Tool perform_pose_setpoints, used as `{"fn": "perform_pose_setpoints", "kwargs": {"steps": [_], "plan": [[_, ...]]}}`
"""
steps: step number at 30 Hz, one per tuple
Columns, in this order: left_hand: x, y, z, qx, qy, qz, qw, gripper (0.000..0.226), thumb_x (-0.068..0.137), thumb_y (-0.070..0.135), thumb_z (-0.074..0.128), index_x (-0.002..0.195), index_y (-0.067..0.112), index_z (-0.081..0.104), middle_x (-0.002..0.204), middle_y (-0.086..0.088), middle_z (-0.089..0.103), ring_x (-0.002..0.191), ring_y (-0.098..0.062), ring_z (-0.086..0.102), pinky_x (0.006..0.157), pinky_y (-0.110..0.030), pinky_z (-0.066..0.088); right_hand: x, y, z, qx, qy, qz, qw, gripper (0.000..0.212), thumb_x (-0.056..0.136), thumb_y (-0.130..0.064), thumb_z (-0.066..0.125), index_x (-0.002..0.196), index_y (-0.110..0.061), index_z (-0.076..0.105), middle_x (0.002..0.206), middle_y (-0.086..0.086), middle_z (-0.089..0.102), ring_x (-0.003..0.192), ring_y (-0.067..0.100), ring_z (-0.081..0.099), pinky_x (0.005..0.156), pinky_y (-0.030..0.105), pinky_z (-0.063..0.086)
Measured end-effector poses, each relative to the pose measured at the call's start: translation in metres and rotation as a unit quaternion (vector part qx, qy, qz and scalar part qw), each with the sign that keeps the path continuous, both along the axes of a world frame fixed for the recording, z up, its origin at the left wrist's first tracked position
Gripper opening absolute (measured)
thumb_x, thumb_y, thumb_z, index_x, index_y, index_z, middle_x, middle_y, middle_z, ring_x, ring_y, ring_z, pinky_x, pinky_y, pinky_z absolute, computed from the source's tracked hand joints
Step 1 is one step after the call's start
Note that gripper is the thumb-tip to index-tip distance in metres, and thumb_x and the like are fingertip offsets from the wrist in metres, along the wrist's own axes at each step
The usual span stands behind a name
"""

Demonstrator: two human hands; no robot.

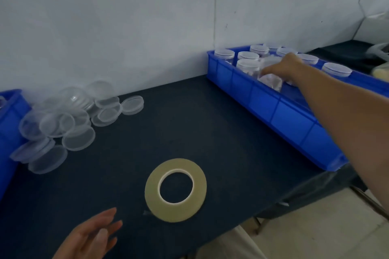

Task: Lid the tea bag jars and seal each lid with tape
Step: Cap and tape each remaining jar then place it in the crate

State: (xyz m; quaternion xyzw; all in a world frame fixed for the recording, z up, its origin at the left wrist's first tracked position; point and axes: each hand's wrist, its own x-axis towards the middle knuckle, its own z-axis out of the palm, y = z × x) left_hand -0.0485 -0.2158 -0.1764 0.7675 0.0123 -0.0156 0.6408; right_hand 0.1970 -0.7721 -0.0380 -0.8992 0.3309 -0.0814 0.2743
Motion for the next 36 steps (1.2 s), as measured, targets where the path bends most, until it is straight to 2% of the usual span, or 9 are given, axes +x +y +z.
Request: {"fn": "perform_pose_setpoints", "kwargs": {"steps": [2, 4, 6, 8, 12, 14, 25, 31, 36], "plan": [[0.004, -0.001, -0.013, -0.023, -0.008, 0.021, 0.999, 0.029, 0.092, -0.030, 0.039, 0.096, -0.013, 0.062, 0.107, -0.010, 0.078, 0.085, -0.017, 0.080, 0.069, -0.025, 0.064, 0.004, 0.000, -0.016, 0.070, -0.008, 0.010, 0.997, 0.097, 0.065, -0.065, 0.094, 0.139, -0.016, 0.055, 0.139, 0.014, 0.055, 0.107, 0.031, 0.059, 0.072, 0.037, 0.052], [0.006, -0.003, -0.019, -0.031, 0.002, 0.023, 0.999, 0.028, 0.092, -0.030, 0.039, 0.095, -0.013, 0.062, 0.104, -0.009, 0.079, 0.084, -0.016, 0.080, 0.067, -0.025, 0.064, 0.007, 0.003, -0.024, 0.091, 0.016, 0.040, 0.995, 0.121, 0.073, -0.077, 0.081, 0.168, -0.032, 0.021, 0.169, 0.009, 0.029, 0.131, 0.036, 0.053, 0.077, 0.039, 0.057], [0.008, -0.005, -0.021, -0.038, 0.000, 0.019, 0.999, 0.029, 0.092, -0.031, 0.038, 0.094, -0.013, 0.061, 0.101, -0.001, 0.081, 0.082, -0.014, 0.080, 0.067, -0.024, 0.063, 0.009, 0.006, -0.024, 0.100, 0.042, 0.064, 0.992, 0.121, 0.077, -0.087, 0.068, 0.168, -0.045, 0.001, 0.177, 0.001, 0.009, 0.131, 0.038, 0.053, 0.088, 0.043, 0.061], [0.009, -0.005, -0.023, -0.043, 0.000, 0.026, 0.999, 0.030, 0.092, -0.031, 0.037, 0.093, -0.012, 0.060, 0.099, 0.004, 0.081, 0.081, -0.014, 0.080, 0.066, -0.024, 0.063, 0.012, 0.010, -0.019, 0.166, 0.044, 0.072, 0.982, 0.107, 0.085, -0.081, 0.066, 0.168, -0.042, 0.011, 0.170, 0.007, 0.029, 0.110, 0.031, 0.061, 0.079, 0.036, 0.059], [0.014, 0.000, -0.027, -0.079, 0.043, 0.039, 0.995, 0.037, 0.092, -0.034, 0.031, 0.083, -0.013, 0.060, 0.093, 0.003, 0.082, 0.078, -0.019, 0.080, 0.060, -0.028, 0.063, 0.022, 0.012, -0.017, 0.276, 0.013, 0.064, 0.959, 0.101, 0.092, -0.054, 0.078, 0.169, -0.029, 0.018, 0.166, 0.002, 0.037, 0.135, 0.026, 0.056, 0.103, 0.038, 0.054], [0.014, -0.004, -0.025, -0.081, 0.036, 0.040, 0.995, 0.038, 0.091, -0.035, 0.030, 0.087, -0.012, 0.060, 0.089, 0.004, 0.081, 0.075, -0.017, 0.079, 0.059, -0.026, 0.063, 0.028, 0.017, -0.017, 0.275, -0.013, 0.041, 0.961, 0.111, 0.087, -0.051, 0.084, 0.170, -0.025, 0.015, 0.163, 0.001, 0.040, 0.132, 0.023, 0.056, 0.085, 0.033, 0.057], [0.008, -0.011, -0.020, -0.061, 0.022, 0.052, 0.997, 0.029, 0.088, -0.035, 0.043, 0.083, -0.016, 0.065, 0.103, -0.015, 0.077, 0.080, -0.023, 0.079, 0.065, -0.024, 0.062, 0.049, 0.011, -0.029, 0.218, -0.045, -0.027, 0.975, 0.111, 0.083, -0.086, 0.062, 0.167, -0.024, 0.024, 0.151, 0.007, 0.053, 0.093, 0.021, 0.062, 0.068, 0.034, 0.051], [0.003, -0.012, -0.004, -0.054, -0.006, 0.053, 0.997, 0.026, 0.092, -0.025, 0.049, 0.091, -0.010, 0.070, 0.108, -0.011, 0.080, 0.090, -0.020, 0.079, 0.074, -0.023, 0.063, 0.026, 0.023, 0.010, 0.173, -0.108, -0.028, 0.979, 0.079, 0.097, -0.073, 0.051, 0.142, -0.008, 0.053, 0.098, 0.012, 0.066, 0.078, 0.026, 0.064, 0.079, 0.042, 0.063], [-0.012, -0.022, 0.023, -0.030, -0.043, 0.039, 0.998, 0.021, 0.088, 0.020, 0.064, 0.098, 0.016, 0.082, 0.115, 0.001, 0.080, 0.103, -0.014, 0.078, 0.086, -0.028, 0.062, -0.037, 0.123, 0.043, 0.193, -0.283, 0.113, 0.933, 0.030, 0.099, -0.030, 0.038, 0.081, -0.016, 0.057, 0.072, 0.005, 0.064, 0.061, 0.019, 0.057, 0.062, 0.032, 0.048]]}}
